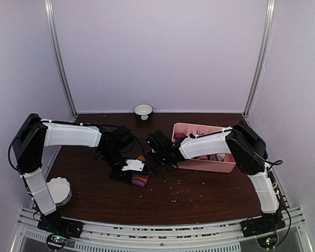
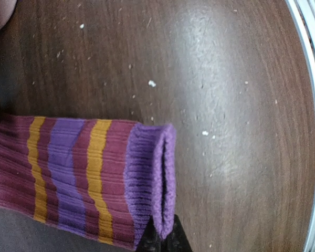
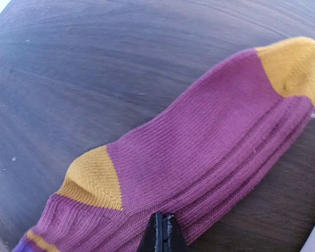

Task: Roll the socks
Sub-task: Roll the sock at the center of the board.

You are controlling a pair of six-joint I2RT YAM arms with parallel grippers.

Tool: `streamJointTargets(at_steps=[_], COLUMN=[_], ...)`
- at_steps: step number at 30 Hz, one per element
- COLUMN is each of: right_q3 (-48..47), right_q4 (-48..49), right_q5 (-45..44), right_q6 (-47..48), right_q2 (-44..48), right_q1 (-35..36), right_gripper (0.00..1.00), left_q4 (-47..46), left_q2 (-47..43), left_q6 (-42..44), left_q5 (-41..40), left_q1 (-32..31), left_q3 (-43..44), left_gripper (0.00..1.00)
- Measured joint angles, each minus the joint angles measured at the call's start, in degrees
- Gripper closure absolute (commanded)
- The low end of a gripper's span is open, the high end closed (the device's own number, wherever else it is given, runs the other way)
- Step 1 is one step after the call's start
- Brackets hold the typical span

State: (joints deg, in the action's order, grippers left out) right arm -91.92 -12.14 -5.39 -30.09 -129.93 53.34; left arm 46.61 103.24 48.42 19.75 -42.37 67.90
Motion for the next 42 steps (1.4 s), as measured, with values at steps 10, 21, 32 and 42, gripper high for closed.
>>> streamJointTargets(at_steps=[10,21,32,42], right_q3=[8.24,24.11,39.69,53.22], right_q4=[6.99,17.20,15.82,41.20], right_q5=[2.86,4.50,-12.39,-3.78], right_q6=[1.84,0.13,-0.79,3.93], right_q2=[4.17,15.82,33.27,33.64], right_q1=[-0.90,0.61,9.01,15.23], right_gripper=[0.67,0.00,0.00,0.19], left_q4=[-0.13,0.31,0.83,1.73], left_q2=[4.68,5.22,5.99,8.70], left_q6=[-4.50,-8.26,-12.15,-14.93], left_q5=[2.32,3.30,7.87,13.33], left_q1=[-1.18,-1.18,-0.26,2.80], left_q3=[1.16,0.79,0.81,2.40], left_gripper=[1.00,1.00,1.00,0.98])
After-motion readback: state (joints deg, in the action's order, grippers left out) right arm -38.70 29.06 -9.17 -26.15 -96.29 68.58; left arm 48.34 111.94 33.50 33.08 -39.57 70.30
